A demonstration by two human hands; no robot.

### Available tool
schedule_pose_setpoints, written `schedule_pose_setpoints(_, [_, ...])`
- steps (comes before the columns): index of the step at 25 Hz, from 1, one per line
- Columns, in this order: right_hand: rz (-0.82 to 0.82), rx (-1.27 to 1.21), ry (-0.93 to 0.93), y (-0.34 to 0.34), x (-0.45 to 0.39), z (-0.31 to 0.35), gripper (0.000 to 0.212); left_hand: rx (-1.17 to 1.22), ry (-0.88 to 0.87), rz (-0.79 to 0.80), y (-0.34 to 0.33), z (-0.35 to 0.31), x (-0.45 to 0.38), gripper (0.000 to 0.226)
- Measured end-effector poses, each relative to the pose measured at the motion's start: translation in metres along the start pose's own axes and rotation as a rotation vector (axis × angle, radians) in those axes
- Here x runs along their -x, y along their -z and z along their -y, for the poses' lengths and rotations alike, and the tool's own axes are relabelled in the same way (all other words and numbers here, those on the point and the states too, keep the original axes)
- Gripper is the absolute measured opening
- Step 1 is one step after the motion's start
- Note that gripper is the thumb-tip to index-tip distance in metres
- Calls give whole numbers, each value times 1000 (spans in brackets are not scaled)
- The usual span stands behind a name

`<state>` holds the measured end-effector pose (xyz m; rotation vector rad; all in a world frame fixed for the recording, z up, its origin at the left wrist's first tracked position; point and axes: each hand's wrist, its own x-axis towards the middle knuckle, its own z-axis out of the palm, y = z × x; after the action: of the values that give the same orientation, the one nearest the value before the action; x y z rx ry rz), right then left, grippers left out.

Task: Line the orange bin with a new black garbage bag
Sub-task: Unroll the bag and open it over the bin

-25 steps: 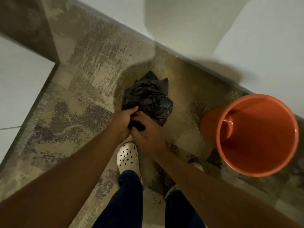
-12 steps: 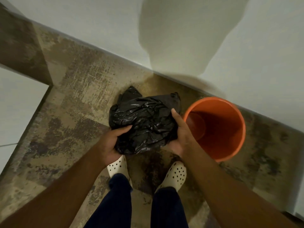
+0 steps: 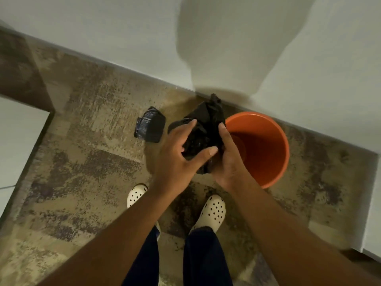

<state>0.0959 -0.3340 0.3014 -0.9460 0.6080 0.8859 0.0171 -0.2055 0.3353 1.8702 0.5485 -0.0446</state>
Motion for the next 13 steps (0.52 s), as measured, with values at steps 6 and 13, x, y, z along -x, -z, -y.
schedule_pose_setpoints(6, [-60, 43, 57, 27, 11, 6, 35, 202, 211, -193, -25, 2, -10, 33])
schedule_pose_setpoints(13, [-284, -11, 117, 113, 17, 61, 34, 1023, 693, -400, 22, 45, -20, 26])
